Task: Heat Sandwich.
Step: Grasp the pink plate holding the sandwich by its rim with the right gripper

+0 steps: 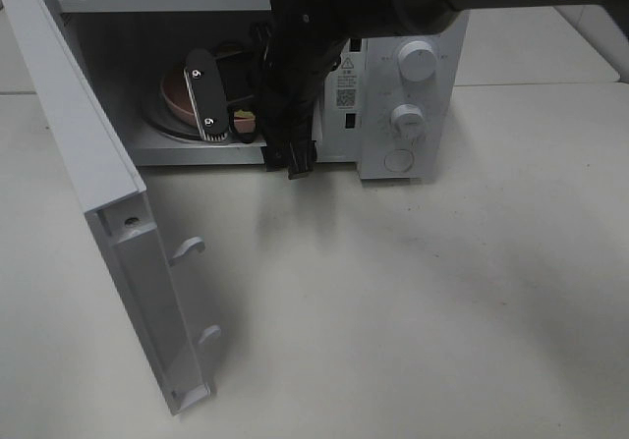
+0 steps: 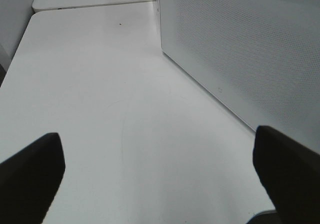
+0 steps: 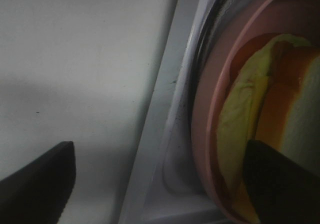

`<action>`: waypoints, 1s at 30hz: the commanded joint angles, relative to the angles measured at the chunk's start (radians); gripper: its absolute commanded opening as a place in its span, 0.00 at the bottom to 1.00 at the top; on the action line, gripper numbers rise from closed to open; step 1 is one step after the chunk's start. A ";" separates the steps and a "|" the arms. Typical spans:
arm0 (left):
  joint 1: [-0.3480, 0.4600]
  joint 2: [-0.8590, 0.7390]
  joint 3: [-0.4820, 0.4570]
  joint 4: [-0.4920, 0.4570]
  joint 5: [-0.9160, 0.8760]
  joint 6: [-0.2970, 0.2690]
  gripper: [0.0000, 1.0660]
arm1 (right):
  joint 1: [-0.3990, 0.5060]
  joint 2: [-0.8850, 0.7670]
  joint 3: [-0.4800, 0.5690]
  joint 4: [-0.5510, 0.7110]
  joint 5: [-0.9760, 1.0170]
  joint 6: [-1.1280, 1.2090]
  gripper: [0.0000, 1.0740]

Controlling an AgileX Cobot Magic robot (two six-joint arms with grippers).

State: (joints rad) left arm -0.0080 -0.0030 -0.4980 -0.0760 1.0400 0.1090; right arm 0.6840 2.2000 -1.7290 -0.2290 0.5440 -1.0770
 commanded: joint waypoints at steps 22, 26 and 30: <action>-0.003 -0.027 0.003 0.091 -0.007 -0.007 0.92 | -0.030 0.186 -0.192 0.062 -0.005 -0.012 0.73; -0.003 -0.027 0.003 0.094 -0.007 -0.007 0.92 | -0.030 0.186 -0.192 0.066 -0.005 -0.012 0.62; -0.003 -0.027 0.003 0.094 -0.007 -0.007 0.92 | -0.036 0.186 -0.192 0.066 -0.005 -0.003 0.30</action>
State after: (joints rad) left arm -0.0080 -0.0030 -0.4980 0.0150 1.0400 0.1090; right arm 0.6530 2.3870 -1.9180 -0.1680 0.5140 -1.0750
